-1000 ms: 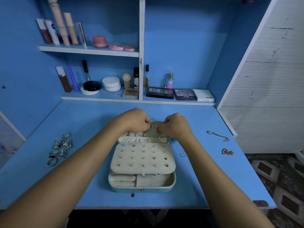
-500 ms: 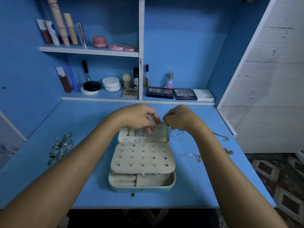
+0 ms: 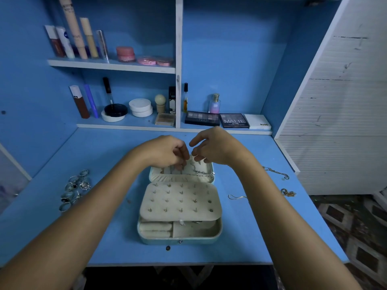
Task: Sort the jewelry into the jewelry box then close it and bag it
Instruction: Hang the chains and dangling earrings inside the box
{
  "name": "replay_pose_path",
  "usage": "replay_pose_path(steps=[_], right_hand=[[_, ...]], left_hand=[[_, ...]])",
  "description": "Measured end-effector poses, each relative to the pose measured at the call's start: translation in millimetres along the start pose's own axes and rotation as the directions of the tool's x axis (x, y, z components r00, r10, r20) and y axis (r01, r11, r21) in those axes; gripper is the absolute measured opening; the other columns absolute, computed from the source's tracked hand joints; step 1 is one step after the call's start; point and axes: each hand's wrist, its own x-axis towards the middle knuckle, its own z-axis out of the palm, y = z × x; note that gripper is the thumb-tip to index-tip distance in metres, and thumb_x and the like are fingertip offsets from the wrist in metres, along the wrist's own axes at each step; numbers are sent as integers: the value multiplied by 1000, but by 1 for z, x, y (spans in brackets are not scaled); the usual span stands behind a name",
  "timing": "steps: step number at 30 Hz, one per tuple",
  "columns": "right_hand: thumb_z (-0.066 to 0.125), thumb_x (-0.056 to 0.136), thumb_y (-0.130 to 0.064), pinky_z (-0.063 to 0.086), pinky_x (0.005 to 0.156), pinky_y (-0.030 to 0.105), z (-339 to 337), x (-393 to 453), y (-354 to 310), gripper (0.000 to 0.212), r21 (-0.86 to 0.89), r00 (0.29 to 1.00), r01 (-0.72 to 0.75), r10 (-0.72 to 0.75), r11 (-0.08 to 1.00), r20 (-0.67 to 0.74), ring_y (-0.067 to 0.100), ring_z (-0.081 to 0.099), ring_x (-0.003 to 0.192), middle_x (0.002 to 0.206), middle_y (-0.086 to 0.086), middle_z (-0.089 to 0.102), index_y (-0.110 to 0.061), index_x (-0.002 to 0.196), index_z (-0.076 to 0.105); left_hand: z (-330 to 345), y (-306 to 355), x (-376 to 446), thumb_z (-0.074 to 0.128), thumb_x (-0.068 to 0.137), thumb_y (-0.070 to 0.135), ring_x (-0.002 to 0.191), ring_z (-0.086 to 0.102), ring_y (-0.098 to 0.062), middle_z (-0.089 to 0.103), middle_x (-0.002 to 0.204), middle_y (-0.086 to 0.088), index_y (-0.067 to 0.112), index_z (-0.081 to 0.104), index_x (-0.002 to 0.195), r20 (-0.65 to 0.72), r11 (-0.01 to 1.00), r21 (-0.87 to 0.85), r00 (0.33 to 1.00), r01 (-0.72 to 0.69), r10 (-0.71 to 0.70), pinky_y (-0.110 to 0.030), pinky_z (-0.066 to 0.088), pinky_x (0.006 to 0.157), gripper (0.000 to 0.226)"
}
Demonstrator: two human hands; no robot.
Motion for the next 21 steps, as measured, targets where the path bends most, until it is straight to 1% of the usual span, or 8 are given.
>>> replay_pose_path(steps=[3,6,7,9,13,16,18,21], right_hand=[[63,91,-11,62,81,42,0,-2,3,17,-32,1000,-11,10,999,-15,23,75,85,81,1,77,-27,89,70],[63,92,-11,58,66,27,-3,-7,6,17,-164,999,-9,3,986,-36,12,68,73,81,-5,71,-25,95,72],[63,91,-11,56,66,25,-4,-8,7,19,-235,999,-5,-6,972,-46,11,66,74,84,-7,68,-26,97,73],[64,89,-11,57,75,29,-6,-11,11,21,-336,999,-16,0,942,-47,15,66,85,95,-7,67,-28,96,73],[74,83,-14,54,75,28,-7,-15,15,27,-474,995,-26,69,880,74,15,65,93,105,-7,69,-30,105,74],[80,80,-16,53,77,27,-6,-15,16,30,-494,989,-3,76,869,128,14,65,95,104,-9,70,-30,106,74],[78,80,-12,57,81,30,-4,-14,16,28,-490,987,8,71,872,144,15,68,95,99,-8,72,-32,98,72],[72,81,-4,56,69,27,-2,-14,14,30,-489,989,22,54,872,141,16,70,91,94,-4,71,-33,88,67]], left_hand=[[3,-3,1,70,89,16,84,69,1,75,90,13,27,71,102,-5,999,35,1000,-19,20,-20,49,76,17],[6,-6,2,72,86,19,88,68,-2,73,92,14,31,73,100,-18,997,72,999,-32,34,-23,52,82,19],[7,-7,2,73,85,19,88,67,-2,73,93,14,31,74,100,-25,996,80,999,-38,40,-24,53,82,20],[10,-9,3,74,84,18,87,66,-2,72,93,13,31,74,100,-41,995,90,998,-48,51,-22,52,80,21],[12,-12,7,76,84,21,83,65,3,72,92,16,33,74,98,-58,994,93,996,-61,67,-20,51,77,19],[12,-11,9,76,84,22,78,63,9,72,91,17,34,74,97,-61,992,100,995,-72,78,-15,47,71,18],[13,-10,10,76,84,21,76,62,11,72,90,17,34,74,96,-64,992,94,994,-81,87,-13,44,69,18],[14,-10,11,76,84,20,77,62,11,72,90,17,33,74,97,-72,992,92,993,-86,93,-11,45,68,19]])
